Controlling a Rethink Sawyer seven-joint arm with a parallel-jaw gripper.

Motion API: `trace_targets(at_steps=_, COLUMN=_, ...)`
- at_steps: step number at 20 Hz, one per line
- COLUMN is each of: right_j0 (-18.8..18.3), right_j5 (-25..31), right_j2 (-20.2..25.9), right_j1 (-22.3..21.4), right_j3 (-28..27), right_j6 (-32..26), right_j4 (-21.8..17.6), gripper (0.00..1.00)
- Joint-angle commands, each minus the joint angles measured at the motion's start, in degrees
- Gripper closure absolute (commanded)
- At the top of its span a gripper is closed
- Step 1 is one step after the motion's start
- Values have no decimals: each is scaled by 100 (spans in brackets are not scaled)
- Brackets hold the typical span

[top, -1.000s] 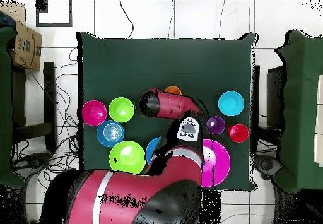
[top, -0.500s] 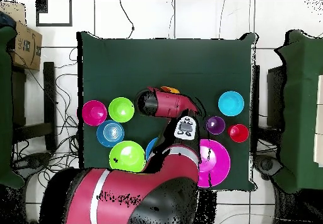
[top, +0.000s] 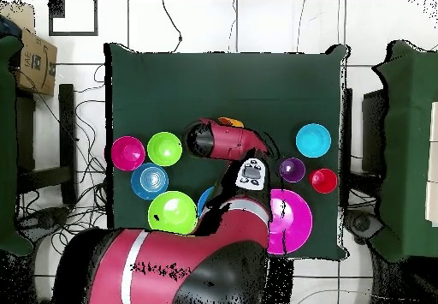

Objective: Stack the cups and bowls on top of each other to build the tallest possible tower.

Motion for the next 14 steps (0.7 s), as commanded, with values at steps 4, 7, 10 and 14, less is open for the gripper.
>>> trace_targets(at_steps=4, right_j0=-543, right_j5=445, right_j2=795, right_j1=-670, right_j3=702, right_j6=266, right_j4=-113, gripper=0)
trace_targets(at_steps=7, right_j0=-800, right_j5=591, right_j2=929, right_j1=-941, right_j3=878, right_j6=35, right_j4=-200, gripper=0)
trace_targets(at_steps=10, right_j0=-1068, right_j5=761, right_j2=1036, right_j1=-1166, right_j3=973, right_j6=-202, right_j4=-294, gripper=0)
trace_targets(at_steps=14, right_j0=-1267, right_j5=811, right_j2=1149, right_j1=-1225, right_j3=997, right_j6=-307, right_j4=-387, gripper=0)
